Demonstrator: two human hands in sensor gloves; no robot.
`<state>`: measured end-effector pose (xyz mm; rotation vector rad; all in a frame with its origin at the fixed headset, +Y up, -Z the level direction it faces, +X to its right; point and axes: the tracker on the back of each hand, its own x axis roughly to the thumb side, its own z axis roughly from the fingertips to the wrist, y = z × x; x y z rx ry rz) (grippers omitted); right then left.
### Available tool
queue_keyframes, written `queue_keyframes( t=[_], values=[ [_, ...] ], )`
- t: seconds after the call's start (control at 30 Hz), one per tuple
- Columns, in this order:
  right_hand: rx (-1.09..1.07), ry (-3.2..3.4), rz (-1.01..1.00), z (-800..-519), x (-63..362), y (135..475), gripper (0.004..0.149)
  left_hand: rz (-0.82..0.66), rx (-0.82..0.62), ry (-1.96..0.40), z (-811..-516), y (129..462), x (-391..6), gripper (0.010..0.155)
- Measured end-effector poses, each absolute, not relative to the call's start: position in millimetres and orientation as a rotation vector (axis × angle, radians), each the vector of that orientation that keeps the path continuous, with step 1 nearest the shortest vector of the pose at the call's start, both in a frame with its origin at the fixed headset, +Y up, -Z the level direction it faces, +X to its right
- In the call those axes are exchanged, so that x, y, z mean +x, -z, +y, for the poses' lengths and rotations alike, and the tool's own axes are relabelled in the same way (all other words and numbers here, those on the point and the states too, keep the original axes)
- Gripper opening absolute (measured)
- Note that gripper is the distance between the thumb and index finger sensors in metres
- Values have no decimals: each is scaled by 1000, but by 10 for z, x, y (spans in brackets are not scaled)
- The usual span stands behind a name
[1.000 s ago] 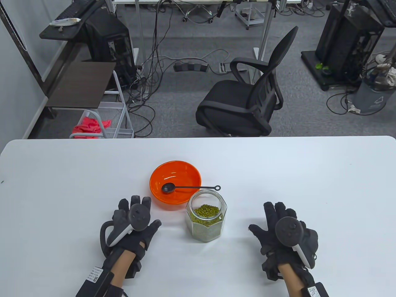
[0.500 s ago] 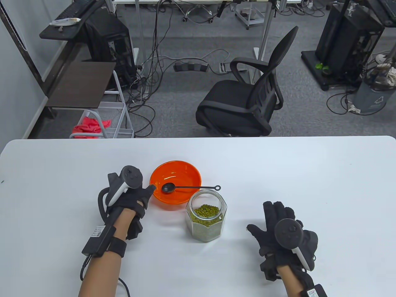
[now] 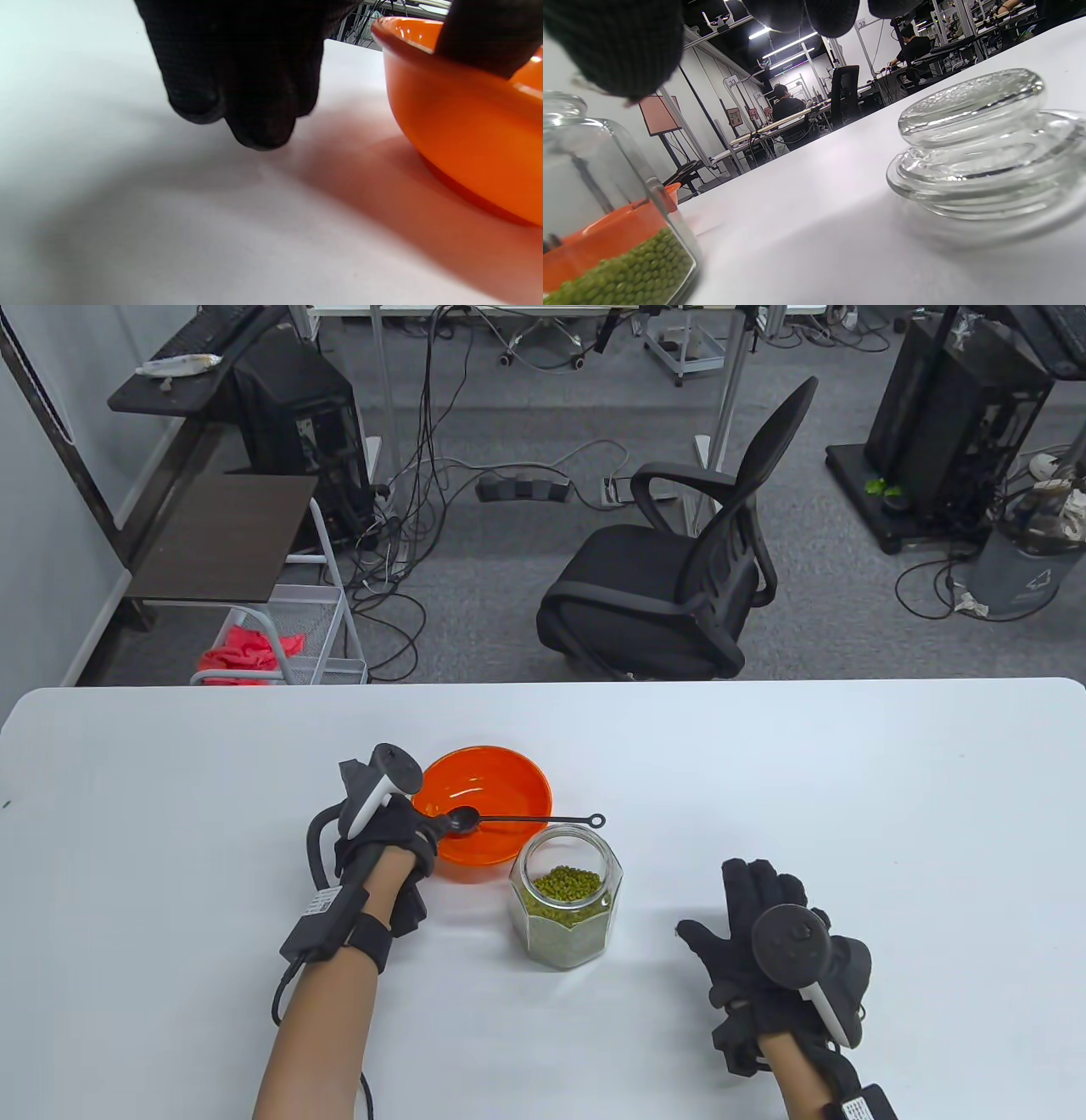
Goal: Portion mung beans with measuring scoop (Bowl in hand)
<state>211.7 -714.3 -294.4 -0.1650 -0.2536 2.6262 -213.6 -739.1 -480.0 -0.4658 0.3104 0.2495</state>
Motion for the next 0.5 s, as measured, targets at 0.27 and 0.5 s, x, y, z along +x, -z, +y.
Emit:
queue_keyframes(
  t=[0.27,0.5],
  values=[
    [-188,-2597,-272,-7142,2165,2942,81,352,-461,-312,-7421,4841,-2163,84],
    [-209,-2600,-258,-7163,2192,2948,79,369,-405,-483,-7453,4761,-2264,64]
  ],
)
